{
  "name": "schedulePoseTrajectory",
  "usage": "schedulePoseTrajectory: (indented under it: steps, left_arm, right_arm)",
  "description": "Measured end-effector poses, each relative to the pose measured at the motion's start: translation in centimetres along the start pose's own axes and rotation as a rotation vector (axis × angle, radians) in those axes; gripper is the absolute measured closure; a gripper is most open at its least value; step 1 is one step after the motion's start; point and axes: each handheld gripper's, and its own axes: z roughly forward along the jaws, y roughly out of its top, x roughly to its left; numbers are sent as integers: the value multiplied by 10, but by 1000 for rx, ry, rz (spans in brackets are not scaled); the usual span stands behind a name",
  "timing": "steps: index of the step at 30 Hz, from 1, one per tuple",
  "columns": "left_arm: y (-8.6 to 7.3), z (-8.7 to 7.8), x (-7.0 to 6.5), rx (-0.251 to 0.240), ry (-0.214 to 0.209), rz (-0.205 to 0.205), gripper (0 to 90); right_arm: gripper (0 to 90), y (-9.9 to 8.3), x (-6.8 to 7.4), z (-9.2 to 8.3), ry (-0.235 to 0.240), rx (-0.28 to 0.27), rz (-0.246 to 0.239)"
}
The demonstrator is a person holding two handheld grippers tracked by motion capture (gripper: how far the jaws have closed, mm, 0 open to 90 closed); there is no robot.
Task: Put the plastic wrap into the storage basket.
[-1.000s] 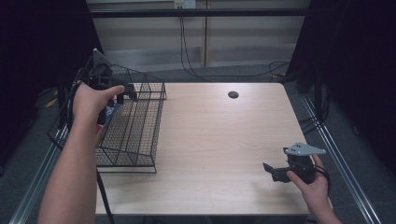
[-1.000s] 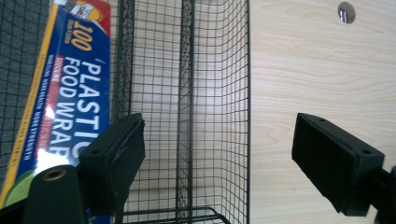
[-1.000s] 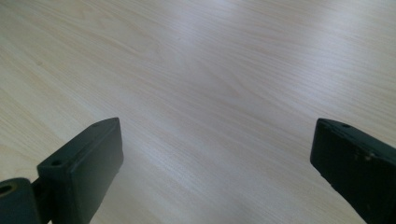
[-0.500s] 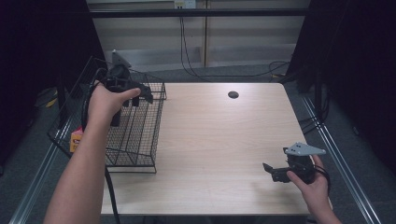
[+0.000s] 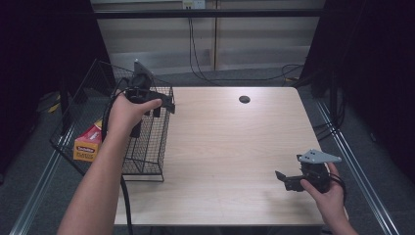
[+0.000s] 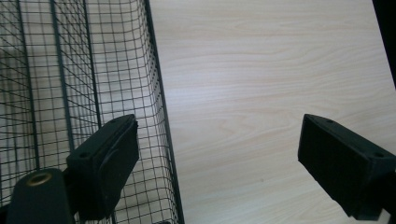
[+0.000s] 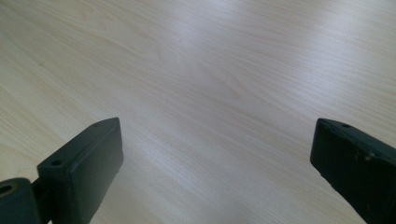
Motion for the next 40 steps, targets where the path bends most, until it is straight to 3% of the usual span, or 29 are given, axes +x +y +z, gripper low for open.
schedulePoseTrajectory:
  steps: [32, 40]
  left_arm:
    - [-27, 47, -45, -3, -144, 129, 99]
    - [-33, 54, -53, -11, -139, 169, 92]
  right_arm:
    - [26, 0, 0, -1, -1, 4, -12]
    - [26, -2, -2, 1, 2, 12, -11]
